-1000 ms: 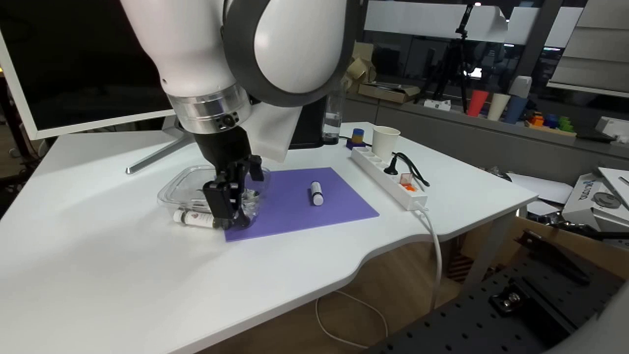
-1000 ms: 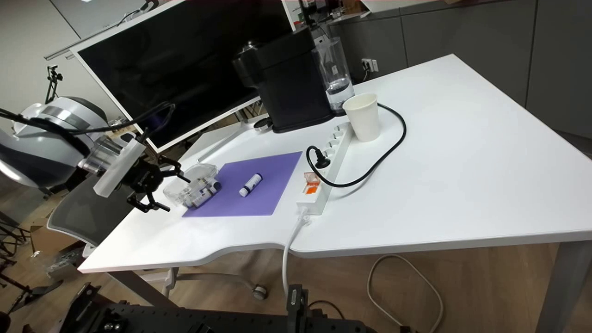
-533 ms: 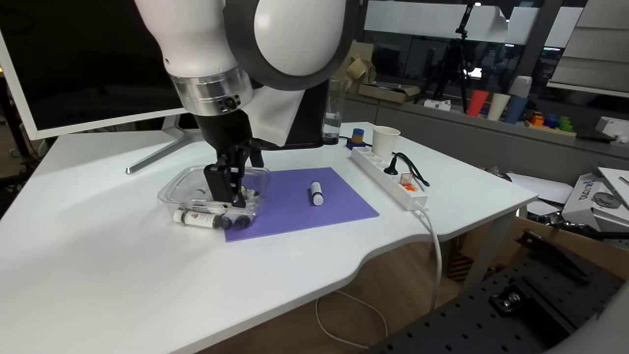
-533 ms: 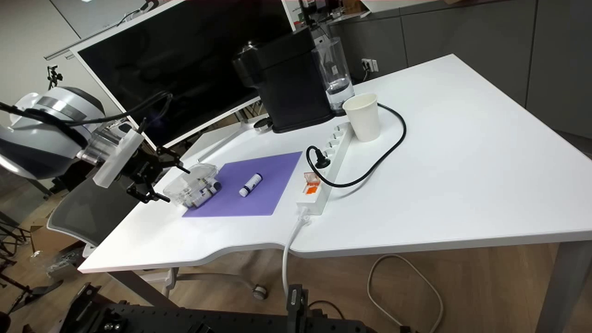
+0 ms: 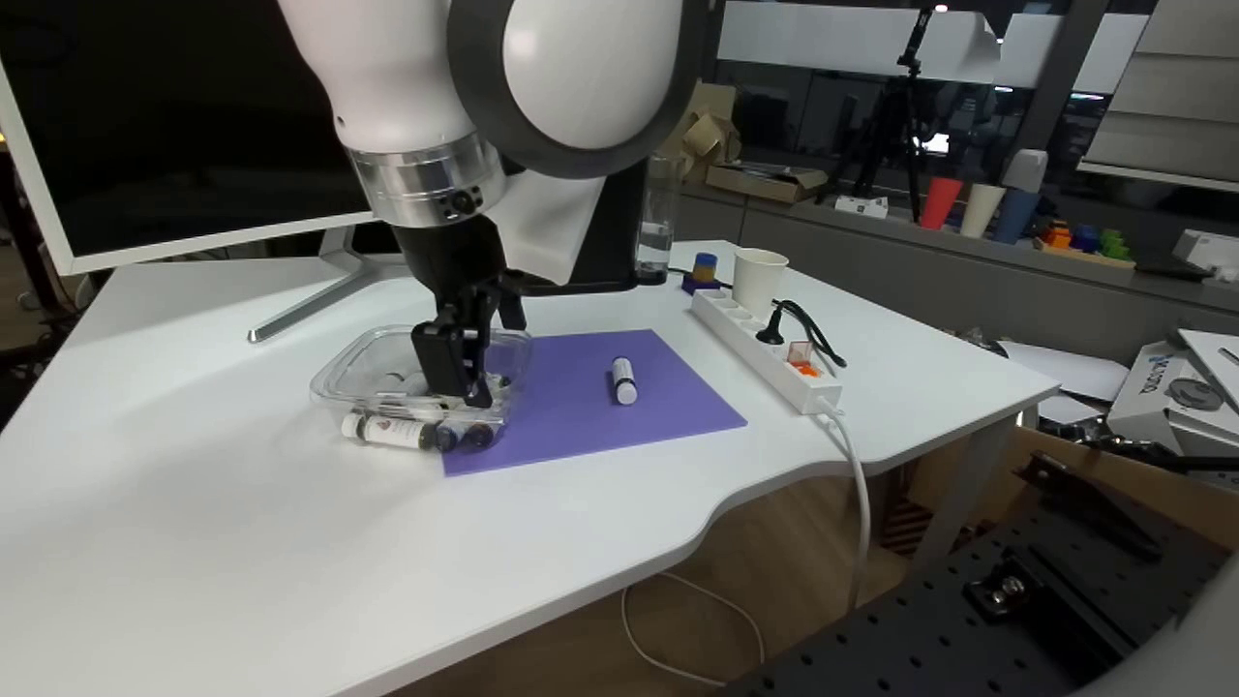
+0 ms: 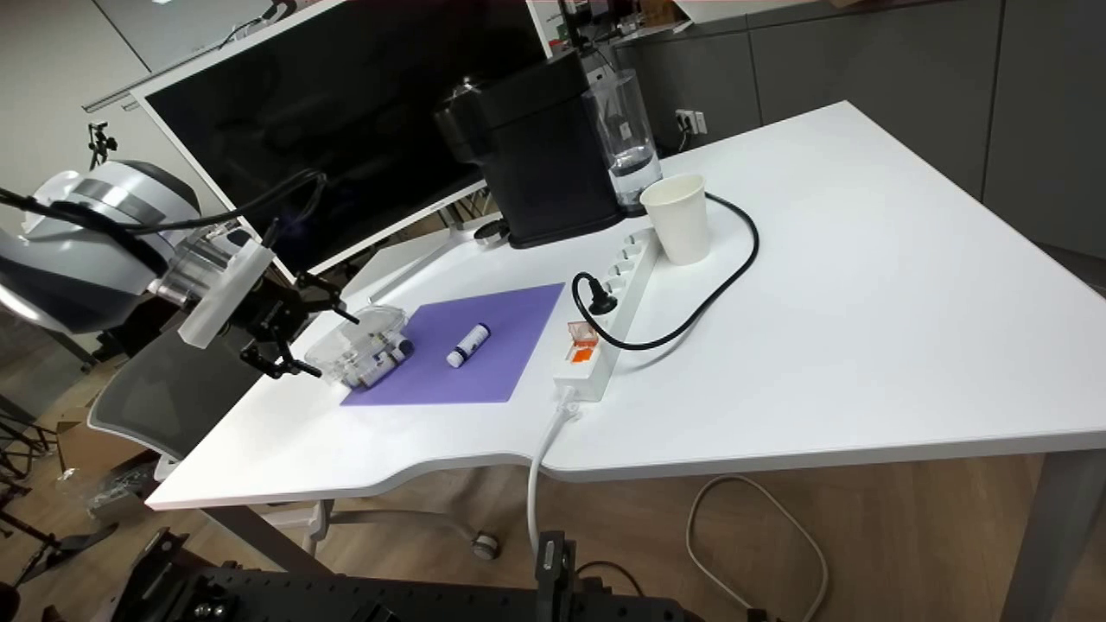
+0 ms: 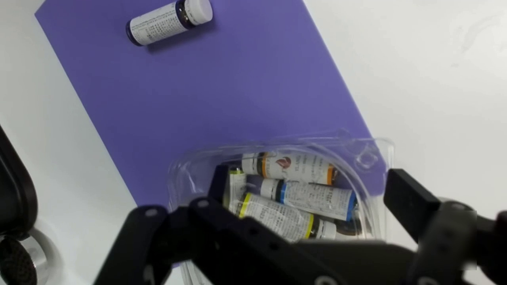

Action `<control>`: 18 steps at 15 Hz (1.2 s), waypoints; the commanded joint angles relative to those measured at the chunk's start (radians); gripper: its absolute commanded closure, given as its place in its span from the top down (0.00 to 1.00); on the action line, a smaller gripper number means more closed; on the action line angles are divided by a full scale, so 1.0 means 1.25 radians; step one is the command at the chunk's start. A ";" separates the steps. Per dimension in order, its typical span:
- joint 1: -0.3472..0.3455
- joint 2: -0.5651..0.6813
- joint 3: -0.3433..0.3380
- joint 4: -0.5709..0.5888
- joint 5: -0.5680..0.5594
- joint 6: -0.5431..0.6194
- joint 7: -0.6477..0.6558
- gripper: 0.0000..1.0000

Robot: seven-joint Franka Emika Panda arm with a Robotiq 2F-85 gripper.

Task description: Uncover the storage box

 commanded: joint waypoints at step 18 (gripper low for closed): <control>0.049 0.012 -0.055 0.013 0.071 -0.028 -0.136 1.00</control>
